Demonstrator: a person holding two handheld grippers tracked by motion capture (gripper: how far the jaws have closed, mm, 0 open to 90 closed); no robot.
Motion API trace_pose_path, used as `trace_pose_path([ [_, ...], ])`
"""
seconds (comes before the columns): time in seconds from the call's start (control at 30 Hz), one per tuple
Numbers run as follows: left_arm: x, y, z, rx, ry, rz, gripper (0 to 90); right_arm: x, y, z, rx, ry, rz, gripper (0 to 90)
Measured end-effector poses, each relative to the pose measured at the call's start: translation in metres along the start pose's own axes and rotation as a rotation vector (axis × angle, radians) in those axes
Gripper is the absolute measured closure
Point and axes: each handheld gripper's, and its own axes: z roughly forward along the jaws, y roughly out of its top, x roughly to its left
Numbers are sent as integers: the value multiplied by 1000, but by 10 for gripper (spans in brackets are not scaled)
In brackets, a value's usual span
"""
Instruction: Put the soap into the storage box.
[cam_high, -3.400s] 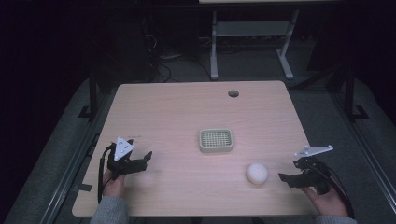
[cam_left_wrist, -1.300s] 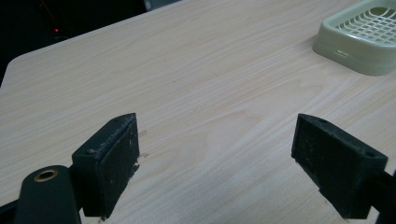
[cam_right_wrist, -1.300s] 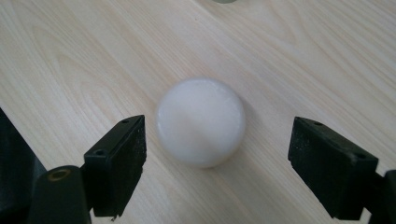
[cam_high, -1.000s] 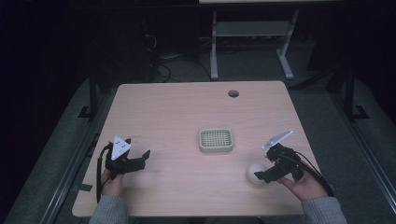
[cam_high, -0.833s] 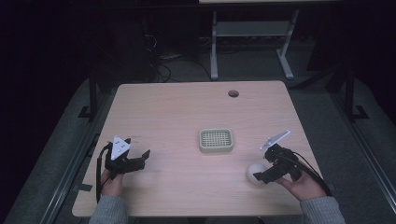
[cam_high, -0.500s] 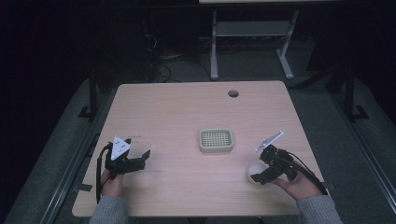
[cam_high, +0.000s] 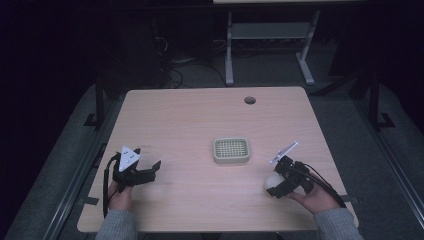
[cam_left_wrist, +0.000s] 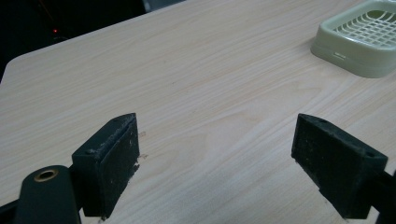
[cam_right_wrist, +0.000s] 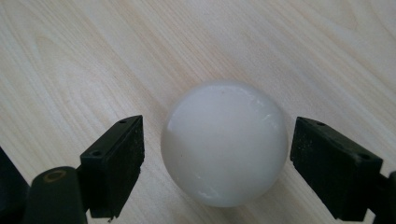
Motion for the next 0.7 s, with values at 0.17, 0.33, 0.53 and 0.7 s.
trace_pose_path([
  [0.17, 0, 0, 0, 1, 0, 1, 149, -2, 1, 7, 32, -7, 4, 172],
  [0.33, 1, 0, 0, -2, -1, -2, 148, -1, 3, 12, 57, -9, -6, 172],
  [0.53, 1, 0, 0, -5, -1, -6, 149, 0, 5, 18, 86, -26, -13, 175],
  [0.7, 1, 0, 0, -3, -2, -4, 149, 1, 5, 22, 94, -29, -20, 178],
])
